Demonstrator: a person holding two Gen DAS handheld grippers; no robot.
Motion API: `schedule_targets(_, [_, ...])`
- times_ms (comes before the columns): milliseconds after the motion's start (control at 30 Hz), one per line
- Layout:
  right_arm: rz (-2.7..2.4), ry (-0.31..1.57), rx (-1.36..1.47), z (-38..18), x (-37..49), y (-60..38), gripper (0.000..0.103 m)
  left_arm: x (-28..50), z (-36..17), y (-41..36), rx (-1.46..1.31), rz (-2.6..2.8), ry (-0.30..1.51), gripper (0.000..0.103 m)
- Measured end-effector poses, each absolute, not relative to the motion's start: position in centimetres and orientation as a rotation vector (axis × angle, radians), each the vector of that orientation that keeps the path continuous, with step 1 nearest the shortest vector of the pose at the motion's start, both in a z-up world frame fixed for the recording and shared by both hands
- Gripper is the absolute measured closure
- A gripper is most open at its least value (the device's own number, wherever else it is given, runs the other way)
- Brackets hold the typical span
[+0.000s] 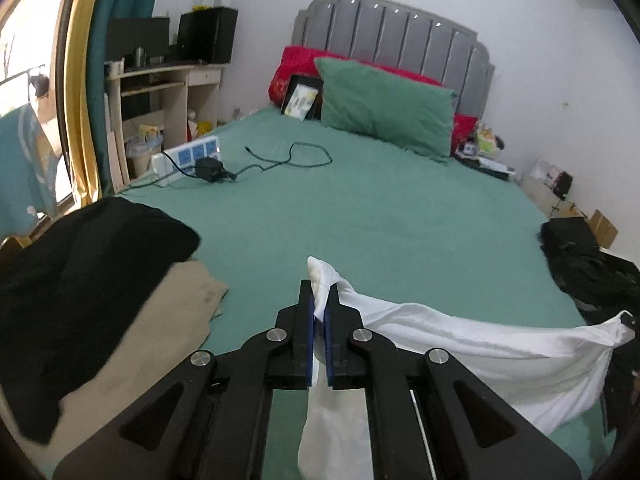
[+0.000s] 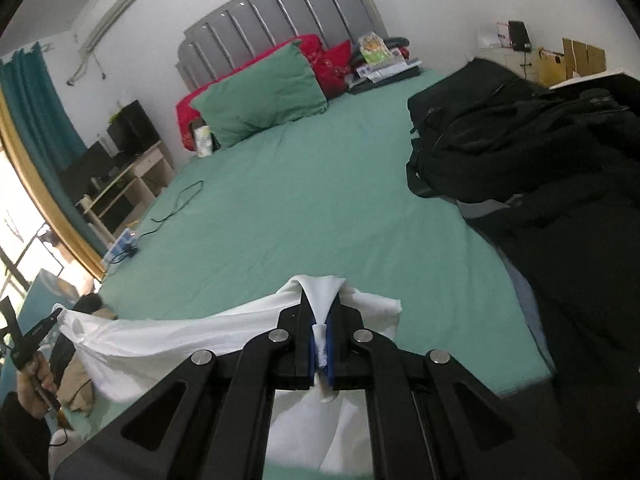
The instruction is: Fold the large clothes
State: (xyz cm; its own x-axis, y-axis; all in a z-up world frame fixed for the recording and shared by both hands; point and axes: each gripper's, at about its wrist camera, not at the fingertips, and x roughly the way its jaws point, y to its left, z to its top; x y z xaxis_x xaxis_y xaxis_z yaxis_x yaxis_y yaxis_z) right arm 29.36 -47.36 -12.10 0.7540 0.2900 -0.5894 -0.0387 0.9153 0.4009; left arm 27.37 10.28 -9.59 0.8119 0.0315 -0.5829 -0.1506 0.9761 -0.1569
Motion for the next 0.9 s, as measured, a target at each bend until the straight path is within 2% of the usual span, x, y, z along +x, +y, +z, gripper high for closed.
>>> schedule_targets(100, [0.167, 0.728, 0.417, -14.2, 33.0, -47.7, 0.098, 31.8, -11.9, 9.8, -0.197, 0.107, 0.664, 0.098])
schedule_targets(167, [0.155, 0.763, 0.444, -16.1, 35.4, -48.0, 0.094, 34.1, -13.7, 9.6, -0.189, 0.126, 0.720, 0.098])
schedule_targets(200, [0.141, 0.776, 0.440, -16.9, 36.2, -48.0, 0.085, 35.1, -14.7, 9.8, -0.199, 0.135, 0.757, 0.098])
schedule_targets(233, [0.115, 0.786, 0.434, -17.9, 37.1, -48.2, 0.068, 36.2, -16.0, 10.0, -0.214, 0.139, 0.801, 0.097])
schedule_targets(267, [0.089, 0.786, 0.431, -18.5, 37.5, -48.5, 0.056, 37.3, -17.2, 10.4, -0.227, 0.145, 0.843, 0.085])
schedule_targets(300, [0.070, 0.783, 0.431, -18.9, 37.6, -48.8, 0.037, 38.0, -18.2, 11.0, -0.241, 0.159, 0.877, 0.075])
schedule_targets(333, [0.047, 0.775, 0.438, -19.3, 37.4, -49.3, 0.035, 38.2, -18.8, 11.7, -0.266, 0.176, 0.889, 0.059])
schedule_targets(367, [0.032, 0.772, 0.440, -19.4, 37.0, -49.6, 0.035, 38.0, -19.1, 12.6, -0.299, 0.190, 0.890, 0.054])
schedule_targets(533, [0.044, 0.791, 0.368, -17.8, 32.7, -49.0, 0.035, 34.5, -18.5, 12.3, -0.272, 0.145, 0.867, 0.052])
schedule_targets(667, [0.197, 0.836, 0.269, -17.2, 30.0, -44.5, 0.035, 32.5, -19.0, 8.8, -0.242, -0.038, 0.961, 0.052])
schedule_targets(867, [0.331, 0.947, 0.449, -20.1, 31.1, -41.9, 0.036, 32.3, -21.7, 6.1, -0.275, -0.113, 1.085, 0.053])
schedule_targets(900, [0.336, 0.958, 0.485, -20.7, 31.5, -42.0, 0.041, 32.5, -22.1, 6.2, -0.308, -0.118, 1.097, 0.053])
